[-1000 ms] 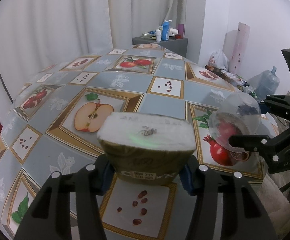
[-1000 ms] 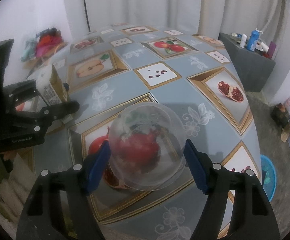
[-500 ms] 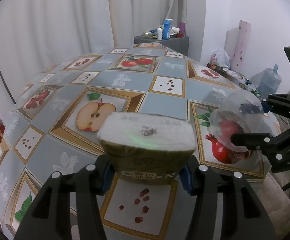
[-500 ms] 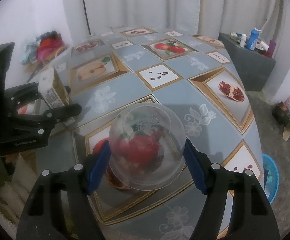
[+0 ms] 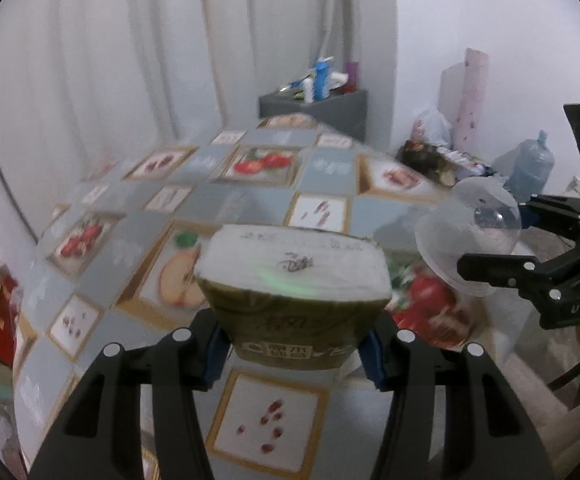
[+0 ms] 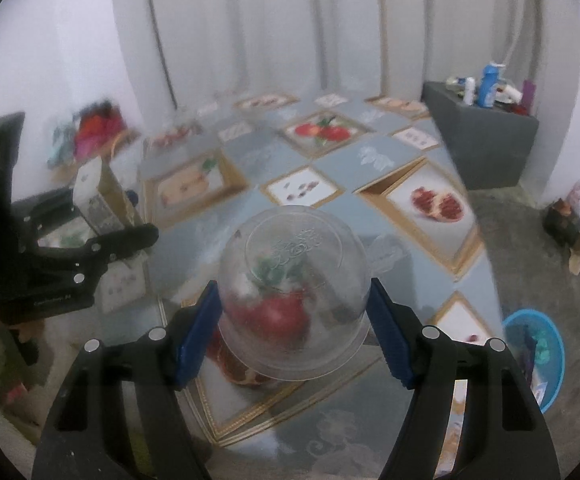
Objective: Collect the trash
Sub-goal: 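Carry the paper box and plastic dome over the blue wastebasket with both grippers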
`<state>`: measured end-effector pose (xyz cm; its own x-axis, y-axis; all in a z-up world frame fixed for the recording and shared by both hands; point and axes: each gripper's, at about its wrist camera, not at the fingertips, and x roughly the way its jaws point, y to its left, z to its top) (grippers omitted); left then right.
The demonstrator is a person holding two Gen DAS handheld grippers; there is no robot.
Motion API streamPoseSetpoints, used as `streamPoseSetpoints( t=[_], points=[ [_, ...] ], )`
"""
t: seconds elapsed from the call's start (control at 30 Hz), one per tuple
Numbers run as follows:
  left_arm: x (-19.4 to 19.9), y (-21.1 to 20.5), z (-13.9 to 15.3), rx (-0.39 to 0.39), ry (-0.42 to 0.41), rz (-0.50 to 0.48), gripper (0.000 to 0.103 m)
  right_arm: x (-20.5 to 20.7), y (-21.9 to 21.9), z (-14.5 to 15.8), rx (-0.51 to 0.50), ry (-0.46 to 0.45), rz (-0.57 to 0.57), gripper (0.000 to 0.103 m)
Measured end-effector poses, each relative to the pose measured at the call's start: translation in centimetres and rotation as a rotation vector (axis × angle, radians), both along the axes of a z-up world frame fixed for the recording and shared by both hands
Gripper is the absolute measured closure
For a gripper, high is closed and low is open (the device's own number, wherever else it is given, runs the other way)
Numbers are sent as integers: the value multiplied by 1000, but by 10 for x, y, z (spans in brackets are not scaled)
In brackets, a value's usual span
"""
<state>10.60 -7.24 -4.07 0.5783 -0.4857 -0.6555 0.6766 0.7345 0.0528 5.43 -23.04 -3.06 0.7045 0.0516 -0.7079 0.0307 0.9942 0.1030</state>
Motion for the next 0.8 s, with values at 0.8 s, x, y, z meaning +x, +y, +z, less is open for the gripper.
streamPoseSetpoints(
  t=[0.8],
  points=[
    [-23,-368,11,138,371,-637,51,-182,-309,-44,239,-50,-966,35]
  ],
)
